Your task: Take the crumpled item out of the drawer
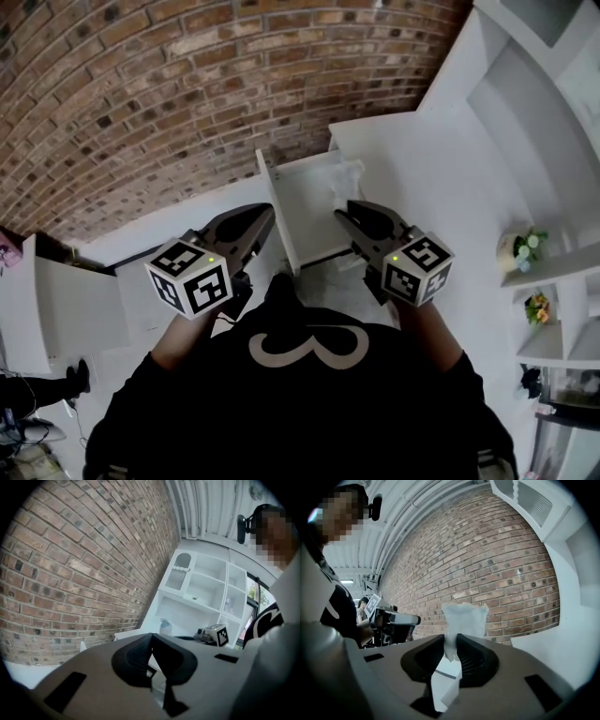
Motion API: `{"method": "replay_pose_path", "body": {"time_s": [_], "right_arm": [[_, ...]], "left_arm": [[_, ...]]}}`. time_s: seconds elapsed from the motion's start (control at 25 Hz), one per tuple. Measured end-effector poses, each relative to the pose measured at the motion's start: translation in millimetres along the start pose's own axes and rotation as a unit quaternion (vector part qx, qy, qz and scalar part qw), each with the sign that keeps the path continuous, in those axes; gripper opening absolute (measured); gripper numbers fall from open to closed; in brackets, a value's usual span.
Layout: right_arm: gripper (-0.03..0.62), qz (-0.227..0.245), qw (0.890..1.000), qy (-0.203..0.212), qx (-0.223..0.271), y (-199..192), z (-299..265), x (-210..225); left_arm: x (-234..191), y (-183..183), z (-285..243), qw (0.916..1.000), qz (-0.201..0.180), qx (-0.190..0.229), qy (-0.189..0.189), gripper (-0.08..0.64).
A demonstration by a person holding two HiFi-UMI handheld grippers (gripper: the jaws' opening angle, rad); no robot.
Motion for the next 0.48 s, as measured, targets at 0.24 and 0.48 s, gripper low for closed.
{"method": "replay_pose_path", "body": {"time_s": [0.24,0.48], "right_arm": [[0.095,0.011,1.0,-0.005,0.014,1,17,-8],[0.096,0.008,1.0,-0.006,0.027,4,21,-11]], "left_arm": [[17,2,6,0.9999,-0.014,0.009,0.001,0.002],[21,0,8,0.9998,-0.017,0.008,-0.002,0.002]]}}
Point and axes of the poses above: the fingertips, and each gripper's own axes: z backward along the fingers, x to its right, y out of its top, the point moved 4 cm from there along z, backward along the fingers, and after that the axes turned 12 degrees about -y, right-handed, at the moved point
